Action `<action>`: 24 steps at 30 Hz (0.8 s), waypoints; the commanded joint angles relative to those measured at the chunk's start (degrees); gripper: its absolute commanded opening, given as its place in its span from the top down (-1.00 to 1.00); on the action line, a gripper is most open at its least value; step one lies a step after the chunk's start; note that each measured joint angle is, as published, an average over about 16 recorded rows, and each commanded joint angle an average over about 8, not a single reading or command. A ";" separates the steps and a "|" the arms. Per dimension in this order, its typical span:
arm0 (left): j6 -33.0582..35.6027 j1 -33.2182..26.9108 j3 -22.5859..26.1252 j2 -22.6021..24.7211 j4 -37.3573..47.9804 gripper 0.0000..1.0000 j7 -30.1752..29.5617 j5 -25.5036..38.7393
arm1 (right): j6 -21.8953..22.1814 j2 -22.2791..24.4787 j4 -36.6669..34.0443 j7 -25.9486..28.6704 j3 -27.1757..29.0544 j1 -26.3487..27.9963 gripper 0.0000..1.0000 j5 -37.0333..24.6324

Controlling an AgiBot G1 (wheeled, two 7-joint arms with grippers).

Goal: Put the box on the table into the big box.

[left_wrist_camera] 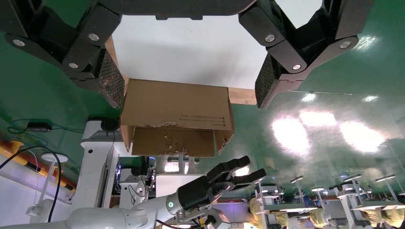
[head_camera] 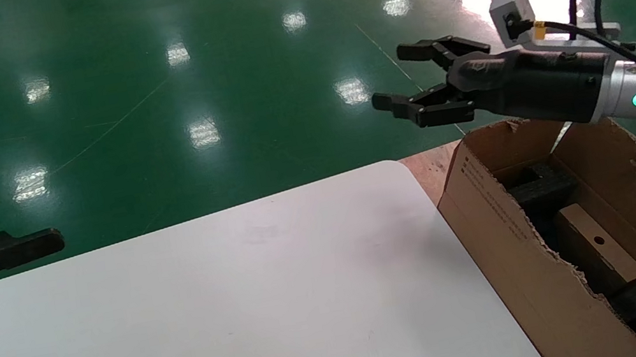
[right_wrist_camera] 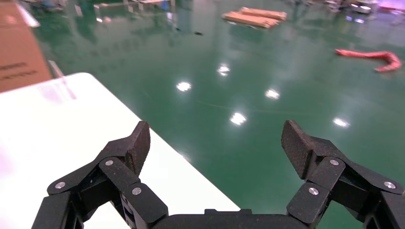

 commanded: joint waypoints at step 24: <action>0.00 0.00 0.01 0.00 0.00 -1.00 0.01 -0.01 | 2.62 3.86 45.07 17.83 16.57 -19.94 -1.00 1.64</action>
